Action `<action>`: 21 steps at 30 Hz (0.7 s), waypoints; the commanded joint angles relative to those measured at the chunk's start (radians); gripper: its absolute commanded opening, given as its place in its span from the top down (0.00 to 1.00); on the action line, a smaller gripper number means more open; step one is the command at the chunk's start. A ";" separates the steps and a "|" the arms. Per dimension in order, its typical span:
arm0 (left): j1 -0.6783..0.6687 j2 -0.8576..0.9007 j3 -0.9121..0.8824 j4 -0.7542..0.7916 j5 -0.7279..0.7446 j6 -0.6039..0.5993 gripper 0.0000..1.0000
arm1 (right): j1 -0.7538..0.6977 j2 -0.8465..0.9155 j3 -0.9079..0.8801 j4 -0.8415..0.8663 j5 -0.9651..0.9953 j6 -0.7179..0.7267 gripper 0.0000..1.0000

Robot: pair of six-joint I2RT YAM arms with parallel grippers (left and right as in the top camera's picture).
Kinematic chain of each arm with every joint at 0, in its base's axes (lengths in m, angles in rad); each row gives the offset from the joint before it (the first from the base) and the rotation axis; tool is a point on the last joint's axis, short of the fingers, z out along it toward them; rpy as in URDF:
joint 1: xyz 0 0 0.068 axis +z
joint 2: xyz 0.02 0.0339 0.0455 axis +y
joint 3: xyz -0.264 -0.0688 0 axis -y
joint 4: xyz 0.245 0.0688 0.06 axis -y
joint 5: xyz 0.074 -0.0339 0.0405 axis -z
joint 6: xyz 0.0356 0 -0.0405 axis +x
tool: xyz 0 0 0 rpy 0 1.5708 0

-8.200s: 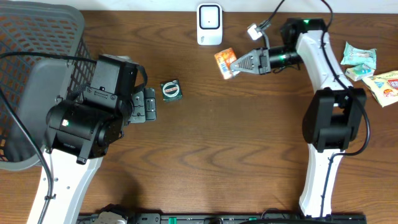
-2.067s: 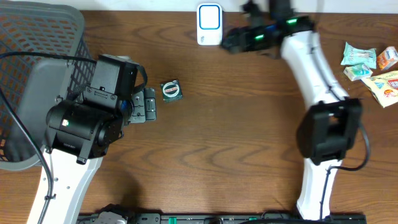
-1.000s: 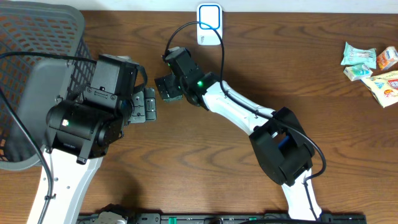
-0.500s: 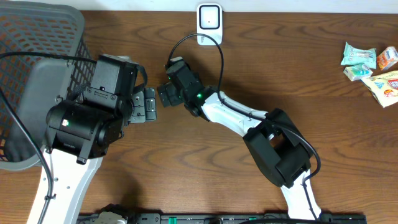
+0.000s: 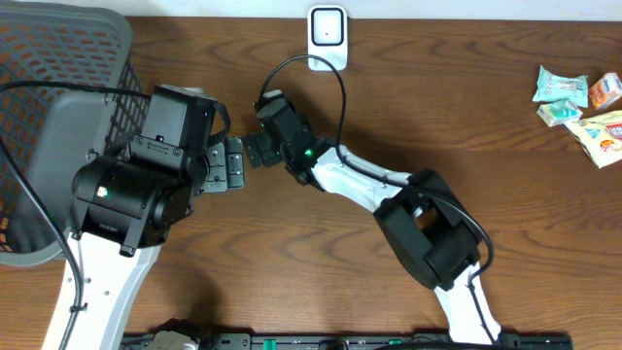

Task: Scan the item barcode
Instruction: 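Grasp the green Zam-Buk box with the right gripper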

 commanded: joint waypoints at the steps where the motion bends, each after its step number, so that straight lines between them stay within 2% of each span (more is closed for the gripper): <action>1: 0.005 0.005 0.008 -0.003 -0.017 0.009 0.02 | 0.014 0.033 -0.005 0.023 0.012 0.014 0.01; 4: 0.005 0.005 0.008 -0.003 -0.017 0.009 0.02 | 0.014 0.045 -0.005 0.026 0.013 0.014 0.01; 8: 0.005 0.005 0.008 -0.003 -0.017 0.010 0.02 | 0.018 0.053 -0.005 0.021 0.013 0.014 0.08; 15: 0.005 0.005 0.008 -0.003 -0.017 0.009 0.02 | 0.027 0.058 -0.005 0.011 0.013 0.014 0.12; 21: 0.005 0.005 0.008 -0.003 -0.017 0.009 0.02 | 0.031 0.071 -0.005 -0.003 0.018 0.014 0.11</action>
